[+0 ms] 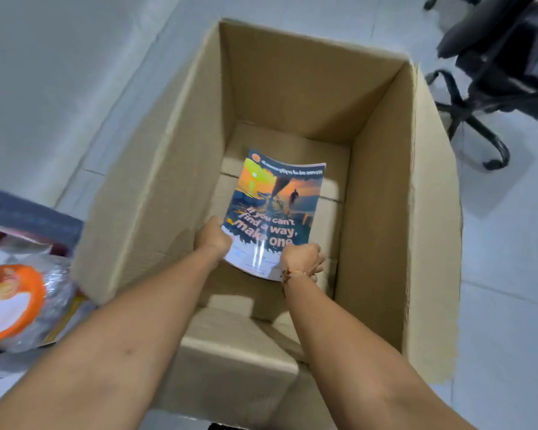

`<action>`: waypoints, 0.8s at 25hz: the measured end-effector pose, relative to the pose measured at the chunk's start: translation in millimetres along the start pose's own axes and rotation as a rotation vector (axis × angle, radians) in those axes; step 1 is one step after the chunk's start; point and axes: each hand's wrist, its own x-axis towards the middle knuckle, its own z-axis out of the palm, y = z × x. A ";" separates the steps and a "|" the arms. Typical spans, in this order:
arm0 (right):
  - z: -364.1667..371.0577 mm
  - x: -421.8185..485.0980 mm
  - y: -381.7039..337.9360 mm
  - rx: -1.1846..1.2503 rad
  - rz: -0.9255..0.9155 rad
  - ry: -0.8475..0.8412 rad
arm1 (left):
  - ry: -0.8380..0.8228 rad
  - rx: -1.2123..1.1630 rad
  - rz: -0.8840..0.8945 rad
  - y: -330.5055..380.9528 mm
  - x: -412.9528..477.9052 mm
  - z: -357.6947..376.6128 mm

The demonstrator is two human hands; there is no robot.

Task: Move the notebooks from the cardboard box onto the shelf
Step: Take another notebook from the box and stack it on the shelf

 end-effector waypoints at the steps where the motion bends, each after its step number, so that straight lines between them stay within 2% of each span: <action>1: -4.7 -16.0 -11.2 0.048 -0.036 -0.004 | 0.039 -0.050 0.035 5.7 -13.1 -19.1; 4: -21.8 -88.0 -50.8 0.274 -0.269 -0.003 | 0.276 -0.211 0.193 15.0 -69.1 -94.3; 7: -43.3 -188.8 -96.7 0.597 -0.614 -0.023 | 0.637 -0.290 0.380 20.3 -151.0 -181.8; 9: -57.9 -268.1 -123.6 0.859 -0.851 -0.112 | 1.016 -0.328 0.552 9.4 -207.6 -245.6; 11: -70.2 -343.7 -142.7 1.051 -1.046 -0.257 | 1.435 -0.268 0.649 -10.4 -263.1 -303.1; 12: -73.1 -382.2 -150.4 1.085 -1.145 -0.326 | 1.607 -0.210 0.661 -22.4 -291.5 -329.2; 15: -83.4 -477.4 -159.9 1.182 -1.480 -0.414 | 1.880 -0.152 0.618 -52.1 -364.1 -376.2; 18: -87.1 -550.8 -172.2 1.259 -1.778 -0.425 | 2.021 -0.207 0.471 -74.4 -401.7 -414.2; 20: -89.4 -587.4 -190.3 1.144 -1.917 -0.462 | 2.030 -0.237 0.327 -78.5 -419.3 -448.8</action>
